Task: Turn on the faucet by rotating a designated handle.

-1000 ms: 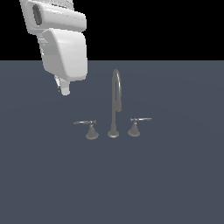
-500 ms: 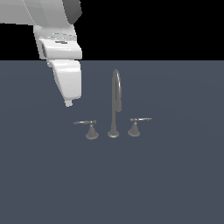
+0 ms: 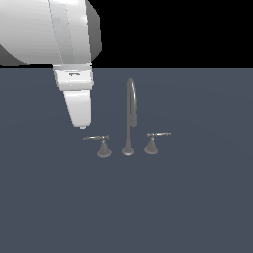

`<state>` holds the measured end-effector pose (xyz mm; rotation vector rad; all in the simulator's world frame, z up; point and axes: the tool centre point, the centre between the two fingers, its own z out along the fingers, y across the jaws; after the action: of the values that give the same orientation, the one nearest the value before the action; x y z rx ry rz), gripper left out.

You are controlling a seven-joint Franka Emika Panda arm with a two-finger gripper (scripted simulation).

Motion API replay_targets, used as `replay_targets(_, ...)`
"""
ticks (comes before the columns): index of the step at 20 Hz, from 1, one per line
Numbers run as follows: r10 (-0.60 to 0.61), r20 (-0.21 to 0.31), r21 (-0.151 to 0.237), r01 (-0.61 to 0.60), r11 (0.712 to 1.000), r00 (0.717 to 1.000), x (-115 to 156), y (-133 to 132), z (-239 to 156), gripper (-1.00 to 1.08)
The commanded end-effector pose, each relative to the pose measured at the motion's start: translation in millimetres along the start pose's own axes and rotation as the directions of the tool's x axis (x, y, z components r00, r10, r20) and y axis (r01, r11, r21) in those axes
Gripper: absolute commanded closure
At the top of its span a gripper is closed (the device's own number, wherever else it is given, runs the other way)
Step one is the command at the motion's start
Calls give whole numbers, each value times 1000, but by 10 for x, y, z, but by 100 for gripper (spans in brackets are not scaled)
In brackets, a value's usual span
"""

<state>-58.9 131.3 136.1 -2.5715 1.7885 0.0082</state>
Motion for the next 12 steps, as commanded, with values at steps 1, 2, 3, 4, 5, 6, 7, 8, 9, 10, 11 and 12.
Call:
replay_targets(1, 43, -3, -1, -43, 999, 999, 41, -94, 128, 108)
replay_targets(2, 60, -4, -1, -60, 998, 998, 58, -130, 178, 108)
replay_targets(3, 77, -5, -1, -77, 997, 997, 77, -166, 227, 108)
replay_targets(4, 94, -6, -2, -94, 996, 996, 95, -201, 274, 108)
replay_targets(5, 109, -7, -2, -109, 994, 994, 113, -235, 320, 108)
replay_targets(6, 125, -8, -2, -125, 992, 992, 132, -267, 364, 108)
replay_targets(7, 140, -9, -2, -140, 990, 990, 151, -298, 407, 108)
replay_targets(8, 154, -10, -2, -154, 988, 988, 169, -328, 448, 108)
replay_targets(9, 168, -10, -2, -168, 986, 986, 186, -356, 486, 108)
replay_targets(10, 180, -11, -2, -180, 984, 984, 204, -383, 522, 108)
replay_targets(11, 192, -11, -2, -192, 981, 981, 220, -407, 555, 108)
replay_targets(12, 203, -12, -2, -203, 979, 979, 235, -430, 585, 108)
